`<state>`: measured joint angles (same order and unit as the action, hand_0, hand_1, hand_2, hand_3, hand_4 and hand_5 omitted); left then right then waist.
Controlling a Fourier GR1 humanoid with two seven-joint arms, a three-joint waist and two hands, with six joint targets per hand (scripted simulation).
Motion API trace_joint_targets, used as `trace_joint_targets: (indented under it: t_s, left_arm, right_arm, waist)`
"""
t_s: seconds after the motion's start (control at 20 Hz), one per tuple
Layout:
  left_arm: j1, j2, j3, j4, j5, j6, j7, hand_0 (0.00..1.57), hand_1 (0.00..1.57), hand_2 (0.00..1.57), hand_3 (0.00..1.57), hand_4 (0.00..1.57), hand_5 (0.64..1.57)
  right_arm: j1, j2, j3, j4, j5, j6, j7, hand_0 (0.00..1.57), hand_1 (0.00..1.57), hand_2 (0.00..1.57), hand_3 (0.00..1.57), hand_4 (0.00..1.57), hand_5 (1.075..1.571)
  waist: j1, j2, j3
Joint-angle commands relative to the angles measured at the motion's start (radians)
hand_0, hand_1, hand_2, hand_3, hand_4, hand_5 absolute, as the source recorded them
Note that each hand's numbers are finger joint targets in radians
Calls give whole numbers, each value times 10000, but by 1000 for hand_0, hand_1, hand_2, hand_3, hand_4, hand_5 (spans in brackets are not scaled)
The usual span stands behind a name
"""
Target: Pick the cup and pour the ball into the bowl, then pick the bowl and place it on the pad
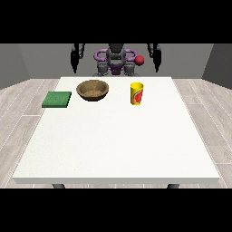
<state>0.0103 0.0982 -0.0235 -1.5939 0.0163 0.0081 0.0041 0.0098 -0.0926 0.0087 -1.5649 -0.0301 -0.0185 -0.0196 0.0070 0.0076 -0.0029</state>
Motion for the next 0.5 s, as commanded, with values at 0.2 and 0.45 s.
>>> trace_joint_targets:
  t_s: [0.2, 0.45]
  left_arm:
    - [-170, 411, 63, -1024, 66, -90, 882, 0, 0, 0, 0, 0, 1524]
    - [1281, -951, -1842, -2065, 1512, 734, 1, 0, 0, 0, 0, 0, 1536]
  right_arm:
    - [-47, -503, -149, -944, -35, 54, 920, 0, 0, 0, 0, 0, 1568]
    - [476, -51, -724, -909, -1019, 151, 345, 0, 0, 0, 0, 0, 1566]
  waist:
    - [-109, -2536, 18]
    - [235, -2675, 29]
